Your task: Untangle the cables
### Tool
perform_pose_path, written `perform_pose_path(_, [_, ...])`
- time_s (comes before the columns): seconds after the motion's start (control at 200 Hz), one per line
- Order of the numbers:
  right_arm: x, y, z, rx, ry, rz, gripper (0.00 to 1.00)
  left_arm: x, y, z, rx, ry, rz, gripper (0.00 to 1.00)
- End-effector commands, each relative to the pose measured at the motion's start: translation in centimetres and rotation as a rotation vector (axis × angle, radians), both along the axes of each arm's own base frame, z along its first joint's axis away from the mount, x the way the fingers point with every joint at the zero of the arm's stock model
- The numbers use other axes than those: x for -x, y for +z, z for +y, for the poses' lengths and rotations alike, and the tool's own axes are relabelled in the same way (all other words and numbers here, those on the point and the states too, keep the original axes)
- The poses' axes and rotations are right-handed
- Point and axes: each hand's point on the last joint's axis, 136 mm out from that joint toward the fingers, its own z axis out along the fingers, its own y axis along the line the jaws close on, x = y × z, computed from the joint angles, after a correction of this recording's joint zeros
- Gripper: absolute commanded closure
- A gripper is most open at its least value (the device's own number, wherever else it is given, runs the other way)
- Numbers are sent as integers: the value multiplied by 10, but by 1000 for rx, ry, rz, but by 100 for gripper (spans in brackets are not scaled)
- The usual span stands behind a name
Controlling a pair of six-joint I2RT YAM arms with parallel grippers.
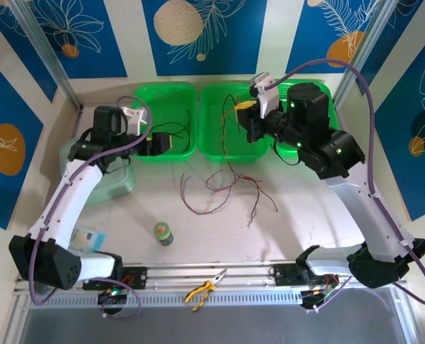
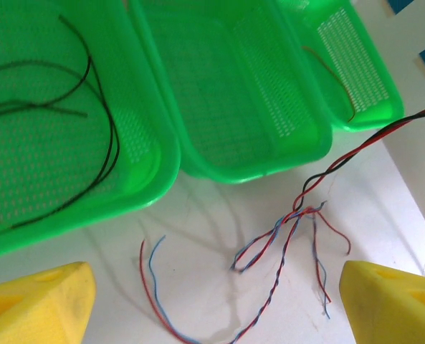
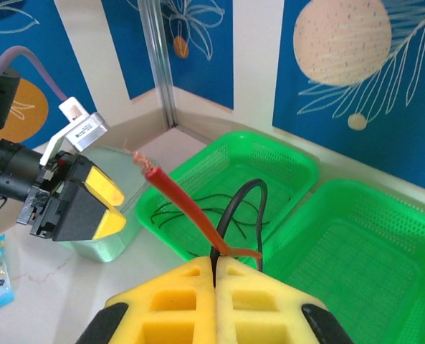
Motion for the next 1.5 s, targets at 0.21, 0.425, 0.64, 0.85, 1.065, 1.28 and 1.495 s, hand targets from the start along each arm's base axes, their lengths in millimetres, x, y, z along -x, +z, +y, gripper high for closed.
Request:
perform_pose_path(0.21, [24, 75, -8, -56, 59, -220, 100, -16, 53, -20, 4, -51, -174, 12])
perform_pose_path(0.425, [28, 105, -11, -66, 69, -326, 100, -24, 67, -31, 23, -66, -211, 12])
perform_pose_path(0.64, [29, 113, -2, -96, 115, -340, 100, -27, 88, -38, 48, -79, -280, 12])
perform_pose_path(0.85, [44, 104, 3, -99, 186, -278, 100, -20, 161, -46, 90, -157, -454, 12])
perform_pose_path(1.065, [35, 67, 12, -62, 200, -156, 100, 6, 225, -62, 200, -294, -621, 12])
perform_pose_path(1.28, [17, 24, 30, -21, 238, -71, 100, 26, 234, -76, 226, -371, -663, 12])
perform_pose_path(1.495, [-2, -6, 46, 18, 265, 2, 100, 43, 226, -100, 295, -493, -603, 12])
